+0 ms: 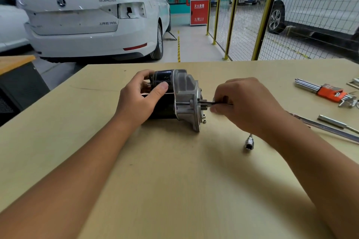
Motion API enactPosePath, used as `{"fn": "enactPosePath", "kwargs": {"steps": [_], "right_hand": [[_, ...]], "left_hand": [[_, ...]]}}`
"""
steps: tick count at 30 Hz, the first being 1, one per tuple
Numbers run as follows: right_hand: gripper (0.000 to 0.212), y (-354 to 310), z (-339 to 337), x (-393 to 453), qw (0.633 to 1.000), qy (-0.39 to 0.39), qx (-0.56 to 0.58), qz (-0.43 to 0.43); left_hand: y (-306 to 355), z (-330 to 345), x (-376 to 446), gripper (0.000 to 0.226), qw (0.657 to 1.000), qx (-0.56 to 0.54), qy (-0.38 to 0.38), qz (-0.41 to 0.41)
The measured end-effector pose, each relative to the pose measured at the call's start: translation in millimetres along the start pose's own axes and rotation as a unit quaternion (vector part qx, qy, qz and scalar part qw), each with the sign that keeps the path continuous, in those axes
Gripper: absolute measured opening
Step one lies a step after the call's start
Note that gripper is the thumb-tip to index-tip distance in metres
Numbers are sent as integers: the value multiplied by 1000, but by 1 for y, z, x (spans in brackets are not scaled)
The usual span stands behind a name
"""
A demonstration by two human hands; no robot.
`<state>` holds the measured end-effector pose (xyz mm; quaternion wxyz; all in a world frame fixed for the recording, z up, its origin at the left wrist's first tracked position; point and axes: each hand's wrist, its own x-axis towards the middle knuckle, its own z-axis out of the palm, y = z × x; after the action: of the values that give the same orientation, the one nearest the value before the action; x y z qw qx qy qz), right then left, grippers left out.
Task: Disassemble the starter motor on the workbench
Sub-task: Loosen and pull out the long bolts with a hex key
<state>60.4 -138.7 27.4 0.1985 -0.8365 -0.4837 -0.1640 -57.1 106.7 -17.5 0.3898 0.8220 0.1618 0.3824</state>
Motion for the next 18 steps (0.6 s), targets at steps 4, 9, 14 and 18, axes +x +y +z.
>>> {"fn": "enactPosePath", "kwargs": {"steps": [4,9,14,18], "right_hand": [[9,4,-4,0,997,-35,59,-39],[18,5,-5,2,996,-14,74,-57],[27,8,-2,4,997,-45,56,-24],[28,10,0,3,995,-53,78,-12]], "left_hand": [[-1,1,1,54,1000,-15,16,-1],[-1,0,2,57,1000,-5,11,7],[-2,0,0,67,999,21,-14,27],[-2,1,0,64,999,27,-18,32]]}}
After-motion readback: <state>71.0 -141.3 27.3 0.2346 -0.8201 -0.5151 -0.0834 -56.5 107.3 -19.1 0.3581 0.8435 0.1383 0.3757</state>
